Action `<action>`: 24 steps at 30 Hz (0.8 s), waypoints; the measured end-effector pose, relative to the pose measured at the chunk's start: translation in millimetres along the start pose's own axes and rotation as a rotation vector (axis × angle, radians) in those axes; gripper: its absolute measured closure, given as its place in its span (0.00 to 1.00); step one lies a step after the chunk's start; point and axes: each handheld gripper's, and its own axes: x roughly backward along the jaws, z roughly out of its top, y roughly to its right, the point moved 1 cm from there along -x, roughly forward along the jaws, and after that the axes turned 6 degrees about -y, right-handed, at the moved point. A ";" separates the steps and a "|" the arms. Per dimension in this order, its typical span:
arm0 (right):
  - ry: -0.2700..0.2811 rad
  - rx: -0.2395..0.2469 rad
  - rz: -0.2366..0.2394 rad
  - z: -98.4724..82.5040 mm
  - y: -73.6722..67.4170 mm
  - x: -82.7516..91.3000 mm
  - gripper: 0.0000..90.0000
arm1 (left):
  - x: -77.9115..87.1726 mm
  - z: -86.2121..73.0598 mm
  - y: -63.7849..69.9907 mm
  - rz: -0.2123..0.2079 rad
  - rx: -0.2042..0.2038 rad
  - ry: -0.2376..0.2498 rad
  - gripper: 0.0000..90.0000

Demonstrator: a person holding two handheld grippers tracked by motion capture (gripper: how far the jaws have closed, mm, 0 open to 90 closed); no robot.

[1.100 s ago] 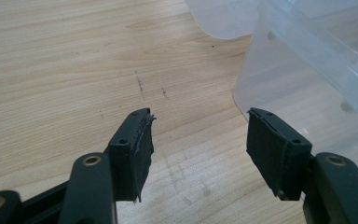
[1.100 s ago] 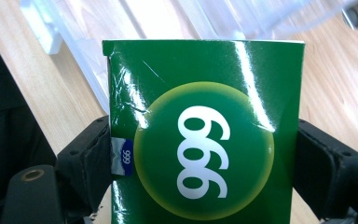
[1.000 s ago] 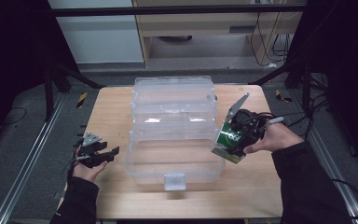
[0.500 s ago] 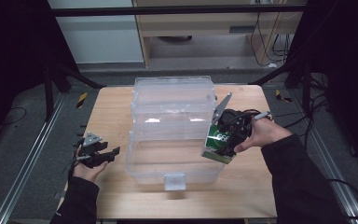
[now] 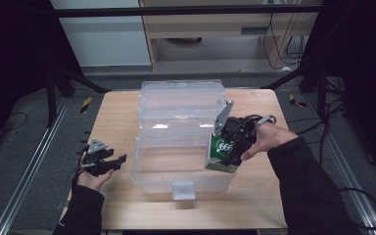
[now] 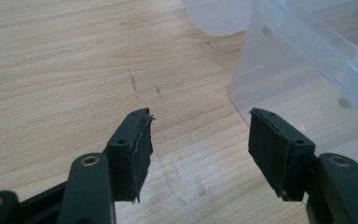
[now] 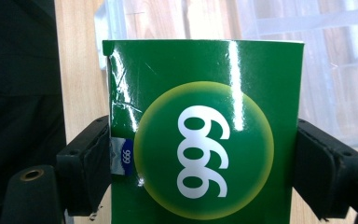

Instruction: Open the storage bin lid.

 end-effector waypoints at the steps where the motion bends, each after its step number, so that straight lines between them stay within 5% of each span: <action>1: -0.002 0.007 0.001 0.8 0.2 -1.0 0.19 | 0.0 -0.1 0.0 0.000 0.000 0.000 0.43; 7: -0.017 0.062 -0.007 3.3 1.8 -10.5 0.19 | -0.6 -0.4 0.0 0.002 -0.001 -0.004 0.43; 24: -0.054 0.117 -0.001 3.9 1.5 -31.6 0.19 | -1.4 -0.6 0.4 0.002 -0.006 -0.008 0.43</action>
